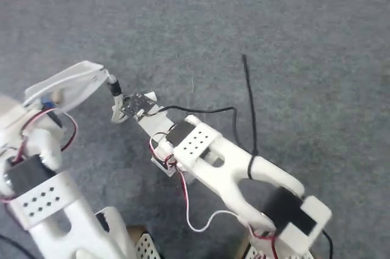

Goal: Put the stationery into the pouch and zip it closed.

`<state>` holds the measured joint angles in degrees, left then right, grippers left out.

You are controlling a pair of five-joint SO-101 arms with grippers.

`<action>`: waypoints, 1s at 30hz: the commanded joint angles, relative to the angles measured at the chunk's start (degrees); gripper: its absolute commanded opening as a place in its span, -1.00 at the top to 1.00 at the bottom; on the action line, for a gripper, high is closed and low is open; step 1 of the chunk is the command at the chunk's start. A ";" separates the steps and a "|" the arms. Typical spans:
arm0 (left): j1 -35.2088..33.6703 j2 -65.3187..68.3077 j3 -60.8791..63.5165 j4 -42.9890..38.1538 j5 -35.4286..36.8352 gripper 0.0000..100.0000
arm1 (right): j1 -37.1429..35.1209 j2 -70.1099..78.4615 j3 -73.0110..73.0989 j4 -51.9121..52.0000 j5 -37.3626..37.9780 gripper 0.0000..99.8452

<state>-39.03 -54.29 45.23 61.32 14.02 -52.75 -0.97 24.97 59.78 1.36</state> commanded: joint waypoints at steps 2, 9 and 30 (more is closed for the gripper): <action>1.49 0.09 -1.63 -1.58 0.62 0.97 | -0.75 -9.98 -2.02 2.77 -0.62 0.99; 4.31 0.00 -1.63 -1.41 0.62 0.97 | -0.75 -16.92 -2.02 5.67 -0.62 0.99; 7.30 0.00 -1.63 0.09 0.35 0.97 | -7.96 -41.10 18.64 -7.69 -0.62 0.99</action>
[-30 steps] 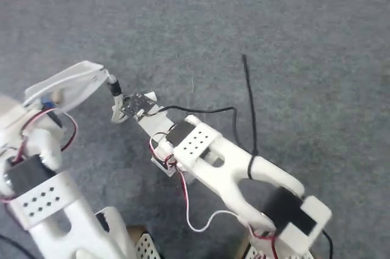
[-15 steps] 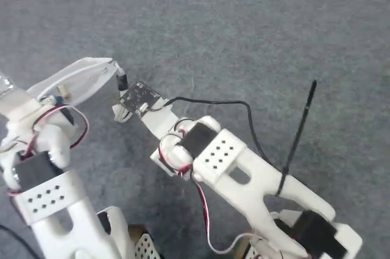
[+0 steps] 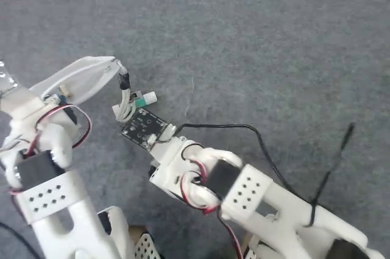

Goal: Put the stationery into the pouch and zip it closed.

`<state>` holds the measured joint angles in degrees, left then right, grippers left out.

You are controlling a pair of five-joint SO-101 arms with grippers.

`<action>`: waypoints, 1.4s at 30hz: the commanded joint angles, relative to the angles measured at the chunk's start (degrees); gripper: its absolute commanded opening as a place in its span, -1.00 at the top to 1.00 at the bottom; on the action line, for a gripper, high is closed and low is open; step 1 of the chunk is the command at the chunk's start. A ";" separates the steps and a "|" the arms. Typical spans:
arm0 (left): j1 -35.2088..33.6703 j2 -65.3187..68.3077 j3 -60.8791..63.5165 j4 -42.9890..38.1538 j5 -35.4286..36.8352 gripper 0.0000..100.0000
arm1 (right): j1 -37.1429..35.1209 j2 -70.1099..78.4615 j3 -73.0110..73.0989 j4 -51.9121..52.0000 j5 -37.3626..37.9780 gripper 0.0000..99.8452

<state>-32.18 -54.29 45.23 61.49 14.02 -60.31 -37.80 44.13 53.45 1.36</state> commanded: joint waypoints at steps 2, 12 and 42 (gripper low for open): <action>0.44 0.00 -1.63 -0.09 0.35 0.97 | -0.40 -4.97 -0.53 -1.36 -0.62 0.99; 0.35 0.00 -1.63 -0.09 0.35 0.97 | -0.75 -5.58 2.55 -6.99 -0.70 0.99; 0.62 -0.09 -2.51 1.14 0.44 0.97 | -1.01 -31.60 19.25 -22.46 -0.62 0.99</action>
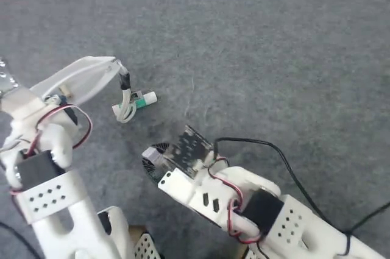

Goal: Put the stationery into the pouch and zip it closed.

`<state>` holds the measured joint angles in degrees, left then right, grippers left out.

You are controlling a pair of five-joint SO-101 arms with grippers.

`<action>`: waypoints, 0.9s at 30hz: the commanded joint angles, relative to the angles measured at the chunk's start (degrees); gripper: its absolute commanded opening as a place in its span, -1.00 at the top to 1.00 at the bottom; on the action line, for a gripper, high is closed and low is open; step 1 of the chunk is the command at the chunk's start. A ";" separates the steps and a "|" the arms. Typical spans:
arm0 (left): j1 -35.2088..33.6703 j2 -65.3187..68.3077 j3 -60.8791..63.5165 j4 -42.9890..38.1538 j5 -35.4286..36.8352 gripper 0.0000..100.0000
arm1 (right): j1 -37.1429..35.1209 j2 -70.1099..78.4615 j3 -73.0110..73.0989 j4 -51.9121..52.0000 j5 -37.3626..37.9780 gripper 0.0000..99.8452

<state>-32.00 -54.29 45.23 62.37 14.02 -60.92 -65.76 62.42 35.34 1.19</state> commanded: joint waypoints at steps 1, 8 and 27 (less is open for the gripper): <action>0.44 -0.09 -2.51 0.26 0.44 0.97 | -0.40 -4.53 2.11 -5.67 -0.44 0.99; 0.44 -0.09 -2.42 0.26 0.44 0.97 | -0.40 -7.78 6.77 -14.20 -0.18 0.99; 0.44 -0.09 -2.24 0.18 0.35 0.97 | -0.40 -7.25 6.59 -41.19 0.00 0.99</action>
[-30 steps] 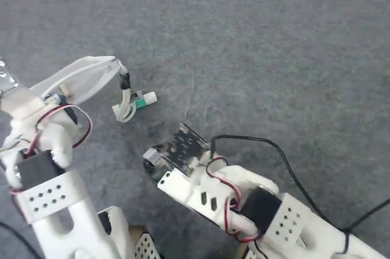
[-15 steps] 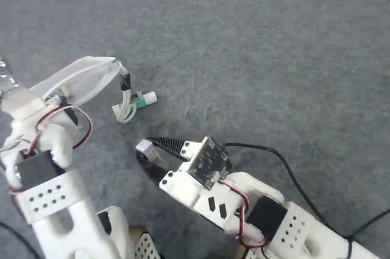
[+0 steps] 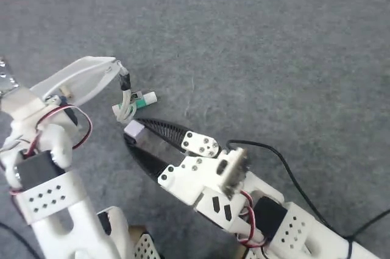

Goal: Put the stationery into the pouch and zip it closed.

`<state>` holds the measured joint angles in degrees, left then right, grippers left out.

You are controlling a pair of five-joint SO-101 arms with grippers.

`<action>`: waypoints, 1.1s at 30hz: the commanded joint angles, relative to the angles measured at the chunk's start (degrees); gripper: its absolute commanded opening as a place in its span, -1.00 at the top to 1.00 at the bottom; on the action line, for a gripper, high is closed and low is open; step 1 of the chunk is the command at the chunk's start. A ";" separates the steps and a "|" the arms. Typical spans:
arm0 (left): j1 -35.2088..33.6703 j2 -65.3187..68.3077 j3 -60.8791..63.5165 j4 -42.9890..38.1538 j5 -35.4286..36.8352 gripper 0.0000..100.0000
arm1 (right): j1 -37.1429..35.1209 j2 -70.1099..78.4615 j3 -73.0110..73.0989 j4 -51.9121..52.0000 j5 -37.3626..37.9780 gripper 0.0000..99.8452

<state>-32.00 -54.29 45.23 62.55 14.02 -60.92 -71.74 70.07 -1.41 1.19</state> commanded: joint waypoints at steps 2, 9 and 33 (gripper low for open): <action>0.44 -0.09 -2.24 0.09 0.35 0.97 | -0.31 -0.31 -1.14 -6.81 0.00 0.99; 0.44 0.00 -2.24 0.09 0.35 0.97 | -0.31 10.33 -1.85 -20.44 0.09 0.99; 8.62 -0.09 -2.95 1.41 -0.44 0.97 | 7.78 55.08 -20.57 -57.45 0.00 0.99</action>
<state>-24.09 -54.29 45.23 63.60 13.76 -53.89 -20.40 55.65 -55.82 1.19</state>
